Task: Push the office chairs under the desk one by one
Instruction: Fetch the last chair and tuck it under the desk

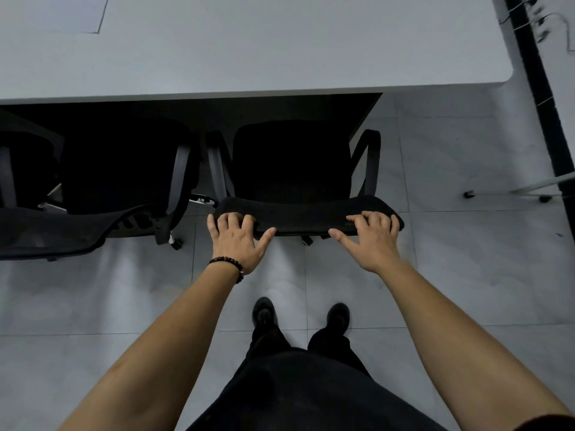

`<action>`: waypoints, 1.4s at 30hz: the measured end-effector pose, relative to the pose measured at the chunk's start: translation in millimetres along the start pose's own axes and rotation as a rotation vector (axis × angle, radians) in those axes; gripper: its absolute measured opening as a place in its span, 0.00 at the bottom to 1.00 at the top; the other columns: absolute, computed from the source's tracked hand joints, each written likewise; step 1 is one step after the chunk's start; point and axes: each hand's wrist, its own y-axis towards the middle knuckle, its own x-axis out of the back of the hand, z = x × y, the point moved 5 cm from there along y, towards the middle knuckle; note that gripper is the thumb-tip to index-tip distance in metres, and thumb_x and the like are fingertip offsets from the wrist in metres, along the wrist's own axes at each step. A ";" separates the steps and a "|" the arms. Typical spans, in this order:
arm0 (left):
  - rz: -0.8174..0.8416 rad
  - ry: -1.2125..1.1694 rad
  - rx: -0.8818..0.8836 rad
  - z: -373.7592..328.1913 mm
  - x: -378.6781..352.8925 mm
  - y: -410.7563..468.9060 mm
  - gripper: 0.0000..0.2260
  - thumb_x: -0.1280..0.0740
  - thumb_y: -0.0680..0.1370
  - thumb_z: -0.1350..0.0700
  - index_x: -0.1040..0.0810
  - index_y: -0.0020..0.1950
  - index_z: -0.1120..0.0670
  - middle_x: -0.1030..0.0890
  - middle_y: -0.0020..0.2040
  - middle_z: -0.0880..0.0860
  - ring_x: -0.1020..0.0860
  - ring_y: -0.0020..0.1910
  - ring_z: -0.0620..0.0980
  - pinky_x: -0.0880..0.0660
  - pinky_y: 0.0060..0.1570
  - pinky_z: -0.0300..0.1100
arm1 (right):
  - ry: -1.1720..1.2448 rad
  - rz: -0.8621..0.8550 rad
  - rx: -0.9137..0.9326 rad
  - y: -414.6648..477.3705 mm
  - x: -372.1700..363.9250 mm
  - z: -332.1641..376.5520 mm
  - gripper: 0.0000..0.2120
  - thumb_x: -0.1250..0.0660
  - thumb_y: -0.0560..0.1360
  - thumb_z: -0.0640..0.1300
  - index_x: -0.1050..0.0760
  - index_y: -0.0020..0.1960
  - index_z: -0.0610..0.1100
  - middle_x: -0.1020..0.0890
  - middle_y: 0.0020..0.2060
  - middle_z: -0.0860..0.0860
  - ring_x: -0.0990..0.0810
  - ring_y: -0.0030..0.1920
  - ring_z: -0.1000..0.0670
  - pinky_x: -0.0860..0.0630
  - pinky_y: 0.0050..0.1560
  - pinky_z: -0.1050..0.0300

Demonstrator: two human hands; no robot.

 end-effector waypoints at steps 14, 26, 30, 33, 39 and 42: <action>0.025 0.054 0.062 7.2 11.9 22.6 0.38 0.58 0.71 0.26 0.30 0.62 0.53 0.31 0.64 0.60 0.41 0.70 0.60 0.61 0.71 0.64 | 0.026 -0.003 0.013 22.4 5.5 15.2 0.41 0.56 0.70 0.77 0.33 0.71 0.53 0.33 0.71 0.46 0.43 0.73 0.42 0.57 0.74 0.38; 0.018 0.059 0.065 3.1 6.4 19.4 0.37 0.58 0.71 0.26 0.30 0.60 0.53 0.31 0.63 0.60 0.40 0.70 0.61 0.60 0.71 0.65 | 0.033 -0.027 0.023 21.5 7.0 9.1 0.42 0.58 0.69 0.78 0.32 0.71 0.53 0.32 0.70 0.46 0.42 0.73 0.42 0.56 0.74 0.39; 0.003 0.045 0.050 2.3 3.6 14.7 0.36 0.57 0.72 0.26 0.29 0.60 0.52 0.30 0.63 0.59 0.40 0.69 0.61 0.60 0.71 0.65 | 0.024 -0.033 0.026 16.6 2.2 8.0 0.42 0.58 0.70 0.78 0.32 0.71 0.53 0.32 0.71 0.46 0.42 0.74 0.42 0.57 0.74 0.39; -0.002 0.042 0.050 3.4 5.0 17.5 0.36 0.57 0.72 0.26 0.29 0.60 0.52 0.30 0.63 0.59 0.40 0.69 0.61 0.61 0.71 0.64 | 0.026 -0.041 0.023 19.9 3.4 8.8 0.42 0.58 0.70 0.78 0.32 0.70 0.54 0.32 0.70 0.46 0.42 0.73 0.42 0.56 0.74 0.38; -0.021 0.024 0.048 3.5 6.6 14.9 0.35 0.56 0.73 0.27 0.29 0.60 0.53 0.30 0.62 0.59 0.40 0.69 0.61 0.61 0.71 0.64 | 0.009 -0.051 0.027 17.6 1.9 9.9 0.41 0.57 0.70 0.78 0.32 0.70 0.54 0.31 0.70 0.46 0.41 0.73 0.42 0.56 0.74 0.38; -0.010 0.028 0.044 1.7 7.0 10.8 0.35 0.56 0.73 0.27 0.29 0.61 0.52 0.29 0.62 0.58 0.39 0.69 0.60 0.61 0.71 0.64 | 0.042 -0.003 0.015 14.9 6.0 9.4 0.40 0.55 0.71 0.77 0.32 0.71 0.53 0.32 0.70 0.47 0.42 0.73 0.43 0.57 0.74 0.40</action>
